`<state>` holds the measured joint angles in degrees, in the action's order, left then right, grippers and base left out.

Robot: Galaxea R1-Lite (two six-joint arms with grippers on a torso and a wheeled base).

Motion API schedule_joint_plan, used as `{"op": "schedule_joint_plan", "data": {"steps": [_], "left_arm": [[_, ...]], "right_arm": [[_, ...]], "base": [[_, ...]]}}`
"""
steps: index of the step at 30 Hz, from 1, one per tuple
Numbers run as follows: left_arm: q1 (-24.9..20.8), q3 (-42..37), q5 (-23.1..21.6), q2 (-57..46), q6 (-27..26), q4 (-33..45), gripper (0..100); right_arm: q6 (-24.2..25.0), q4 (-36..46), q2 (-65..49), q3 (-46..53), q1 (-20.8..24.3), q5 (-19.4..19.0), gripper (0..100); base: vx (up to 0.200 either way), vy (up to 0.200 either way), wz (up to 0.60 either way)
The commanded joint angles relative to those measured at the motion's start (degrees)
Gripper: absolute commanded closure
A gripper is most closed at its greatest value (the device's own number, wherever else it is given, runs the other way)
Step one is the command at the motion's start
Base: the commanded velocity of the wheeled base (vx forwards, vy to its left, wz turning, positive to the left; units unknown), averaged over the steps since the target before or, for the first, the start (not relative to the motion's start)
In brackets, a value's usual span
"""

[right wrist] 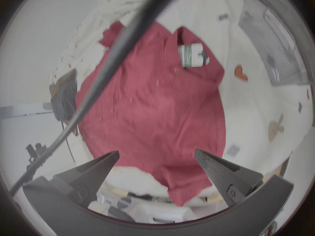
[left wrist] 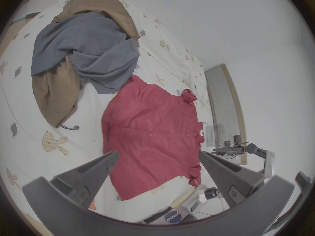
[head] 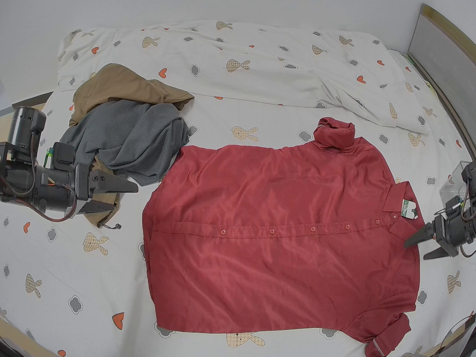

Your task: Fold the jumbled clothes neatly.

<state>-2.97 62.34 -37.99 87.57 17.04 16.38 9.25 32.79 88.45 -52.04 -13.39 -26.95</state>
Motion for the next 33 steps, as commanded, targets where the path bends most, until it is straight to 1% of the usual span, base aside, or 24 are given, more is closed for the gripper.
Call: {"op": "schedule_joint_plan", "data": {"steps": [1,3,4,5,6,7,9,10,13,14,15,16,18,19,22,27,33], "left_arm": [[-1.7,-2.4,-5.7,-6.0,3.2,1.2,0],[-2.3,-5.7,-5.8,-6.4,3.2,-2.6,0],[-2.3,-5.7,-5.8,-6.4,3.2,-2.6,0],[-4.1,-9.9,-5.6,-5.1,2.8,-10.8,0],[-4.1,-10.9,-5.4,-4.5,2.9,-13.7,0],[-4.1,-12.7,-4.7,-3.7,3.1,-19.2,0],[-4.0,-13.8,-3.9,-4.2,3.7,-22.4,0],[-3.9,-13.9,-3.8,-5.0,4.3,-22.6,0],[-4.0,-14.3,-3.9,-7.9,4.8,-22.7,0],[-4.0,-14.3,-3.9,-8.1,4.8,-22.7,0],[-3.9,-14.3,-3.9,-9.3,4.8,-22.7,0],[-3.8,-14.3,-3.9,-9.7,4.8,-22.7,0],[-3.5,-14.2,-3.9,-10.0,4.8,-22.7,0],[-3.4,-14.2,-3.9,-10.0,4.8,-22.7,0],[-3.3,-14.2,-3.9,-9.4,4.7,-22.7,0],[-3.3,-14.4,-3.9,-8.7,4.3,-22.7,0],[-3.3,-15.0,-3.9,-8.5,4.2,-23.0,0]], "right_arm": [[-3.8,11.9,-10.2,2.6,11.7,-0.1,0],[-3.8,11.9,-10.2,4.0,14.8,0.2,0],[-3.8,11.9,-10.2,4.0,14.8,0.2,0],[-3.9,11.9,-9.4,5.1,20.0,0.5,0],[-3.9,11.8,-9.2,5.5,21.6,0.6,0],[-3.9,11.1,-8.7,6.1,24.1,0.7,0],[-3.7,8.9,-8.0,6.3,25.8,1.0,0],[-3.6,6.1,-7.9,7.0,26.0,1.0,0],[-3.5,-9.2,-7.5,14.5,25.8,1.6,0],[-3.5,-10.1,-7.4,15.0,25.8,1.6,0],[-3.5,-17.1,-6.3,19.8,26.4,4.9,0],[-3.5,-18.9,-5.5,21.8,26.8,7.7,0],[-3.4,-19.4,-4.0,24.8,29.7,12.8,0],[-3.3,-19.3,-4.0,25.5,30.3,13.8,0],[-3.4,-19.5,-4.4,28.6,31.3,14.5,0],[-3.7,-20.1,-4.7,33.3,31.0,14.6,0],[-3.8,-20.1,-7.9,36.1,30.8,14.6,0]], "base": [[0.0,0.0,0.0],[0.0,0.0,0.0],[0.0,0.0,0.0],[0.0,0.0,0.0],[0.0,0.0,0.0],[0.0,0.0,0.0],[0.0,0.0,0.0],[0.0,0.0,0.0],[0.0,0.0,0.0],[0.0,0.0,0.0],[0.0,0.0,0.0],[0.0,0.0,0.0],[0.0,0.0,0.0],[0.0,0.0,0.0],[0.0,0.0,0.0],[0.0,0.0,0.0],[0.0,0.0,0.0]]}}
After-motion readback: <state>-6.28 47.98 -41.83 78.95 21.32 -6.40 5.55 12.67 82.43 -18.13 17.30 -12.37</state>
